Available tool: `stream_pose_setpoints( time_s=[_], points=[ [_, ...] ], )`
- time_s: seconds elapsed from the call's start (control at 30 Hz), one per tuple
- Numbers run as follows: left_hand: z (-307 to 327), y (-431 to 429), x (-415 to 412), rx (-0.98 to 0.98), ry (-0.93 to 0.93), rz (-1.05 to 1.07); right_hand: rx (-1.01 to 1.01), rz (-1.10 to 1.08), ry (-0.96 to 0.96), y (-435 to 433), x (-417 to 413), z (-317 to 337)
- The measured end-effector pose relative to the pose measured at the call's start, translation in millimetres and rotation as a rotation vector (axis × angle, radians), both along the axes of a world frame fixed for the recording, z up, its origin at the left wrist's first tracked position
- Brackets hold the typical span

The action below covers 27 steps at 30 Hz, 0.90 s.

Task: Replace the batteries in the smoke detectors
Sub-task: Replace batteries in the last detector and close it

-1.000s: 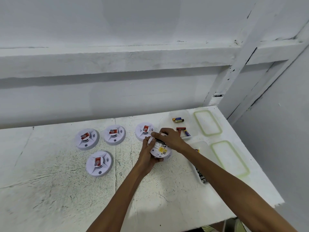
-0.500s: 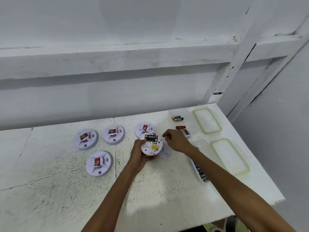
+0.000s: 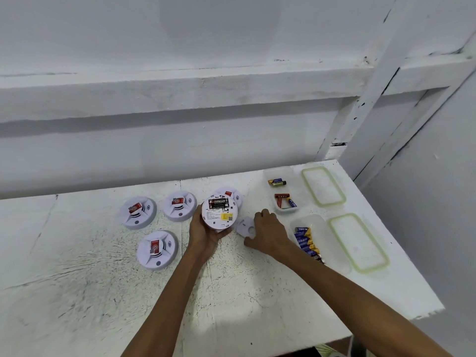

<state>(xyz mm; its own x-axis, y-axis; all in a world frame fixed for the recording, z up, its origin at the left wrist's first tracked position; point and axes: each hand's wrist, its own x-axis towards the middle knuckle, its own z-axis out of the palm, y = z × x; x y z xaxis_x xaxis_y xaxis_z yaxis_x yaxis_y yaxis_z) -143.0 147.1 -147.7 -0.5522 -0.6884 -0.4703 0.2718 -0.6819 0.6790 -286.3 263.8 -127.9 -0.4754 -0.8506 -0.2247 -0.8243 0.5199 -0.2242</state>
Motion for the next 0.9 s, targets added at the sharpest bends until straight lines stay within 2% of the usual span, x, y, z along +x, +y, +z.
stream_pose_setpoints(
  time_s=[0.2, 0.3, 0.57, 0.8, 0.9],
  points=[
    [-3, -1, 5, 0.041, 0.003, 0.048, -0.329, -0.1, -0.07, -3, -4, 15],
    [-2, 2, 3, 0.016, -0.009, 0.015, -0.438, -0.003, -0.062, -11, -2, 31],
    [10, 17, -10, 0.023, 0.001, -0.117, -0.392, 0.259, -0.068, -20, 5, 47],
    [8, 16, -5, 0.033, -0.023, -0.16, -0.356, 0.409, -0.1, -17, -9, 45],
    [8, 16, -5, 0.038, -0.019, -0.186, -0.369, 0.407, -0.102, -14, -11, 45]
  ],
)
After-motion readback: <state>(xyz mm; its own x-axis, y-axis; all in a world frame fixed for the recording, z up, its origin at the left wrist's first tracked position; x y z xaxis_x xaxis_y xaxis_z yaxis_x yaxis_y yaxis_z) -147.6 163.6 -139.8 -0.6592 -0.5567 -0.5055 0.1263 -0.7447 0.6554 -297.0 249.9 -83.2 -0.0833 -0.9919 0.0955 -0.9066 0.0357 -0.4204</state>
